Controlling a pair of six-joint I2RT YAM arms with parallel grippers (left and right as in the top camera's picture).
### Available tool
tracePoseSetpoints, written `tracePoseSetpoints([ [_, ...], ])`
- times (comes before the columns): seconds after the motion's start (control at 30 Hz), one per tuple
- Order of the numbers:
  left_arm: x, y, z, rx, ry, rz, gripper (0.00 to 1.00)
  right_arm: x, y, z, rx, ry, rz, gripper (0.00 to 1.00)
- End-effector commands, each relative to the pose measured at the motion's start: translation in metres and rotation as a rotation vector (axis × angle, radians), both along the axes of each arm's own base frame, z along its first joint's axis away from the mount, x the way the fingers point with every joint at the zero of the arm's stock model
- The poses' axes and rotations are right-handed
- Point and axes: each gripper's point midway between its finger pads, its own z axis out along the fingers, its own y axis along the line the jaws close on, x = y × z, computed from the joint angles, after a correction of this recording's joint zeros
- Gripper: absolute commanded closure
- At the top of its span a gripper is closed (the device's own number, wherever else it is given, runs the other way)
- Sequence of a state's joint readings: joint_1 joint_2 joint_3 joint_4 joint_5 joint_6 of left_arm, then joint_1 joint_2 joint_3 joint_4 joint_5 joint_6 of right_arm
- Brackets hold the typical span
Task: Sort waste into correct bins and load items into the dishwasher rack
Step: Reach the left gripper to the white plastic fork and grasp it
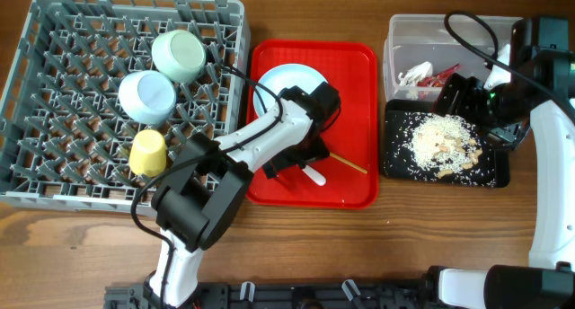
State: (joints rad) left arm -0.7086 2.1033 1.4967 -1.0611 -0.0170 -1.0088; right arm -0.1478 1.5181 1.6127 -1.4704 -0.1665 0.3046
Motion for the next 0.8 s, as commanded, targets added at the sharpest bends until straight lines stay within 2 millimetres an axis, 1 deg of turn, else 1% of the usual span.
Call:
tracePoseSetpoints([
  [0.0,0.002,0.004,-0.016,0.031,0.003,0.023,0.0,0.0,-0.003,0.007,-0.016,-0.021,0.011,0.0],
  [0.1,0.014,0.005,-0.017,0.008,-0.023,0.043,0.02,0.0,-0.003,0.007,-0.016,-0.021,0.011,0.0],
  [0.2,0.021,0.014,-0.017,0.015,-0.029,0.071,0.05,0.0,-0.003,0.007,-0.016,-0.021,0.011,0.0],
  [0.33,0.033,0.021,-0.019,0.009,-0.057,0.099,0.05,0.0,-0.003,0.007,-0.016,-0.021,0.01,0.0],
  [0.4,0.034,0.025,-0.022,0.009,-0.057,0.109,0.06,0.0,-0.002,0.007,-0.015,-0.021,0.01,0.0],
  [0.47,0.034,0.029,-0.025,0.01,-0.056,0.118,0.1,0.0,-0.002,0.007,-0.015,-0.02,0.009,0.0],
  [0.5,0.033,0.033,-0.031,0.012,-0.055,0.136,0.12,-0.001,-0.002,0.006,-0.015,-0.017,0.009,0.0],
  [0.53,0.03,0.036,-0.034,0.017,-0.049,0.158,0.12,-0.002,-0.002,0.006,-0.014,-0.014,0.009,0.0],
  [0.67,0.023,0.034,-0.039,-0.009,-0.014,0.167,0.21,-0.002,-0.002,0.006,-0.014,-0.015,0.007,0.0],
  [0.77,0.022,0.033,-0.039,-0.011,-0.013,0.165,0.36,-0.002,-0.002,0.006,-0.013,-0.013,0.007,0.0],
])
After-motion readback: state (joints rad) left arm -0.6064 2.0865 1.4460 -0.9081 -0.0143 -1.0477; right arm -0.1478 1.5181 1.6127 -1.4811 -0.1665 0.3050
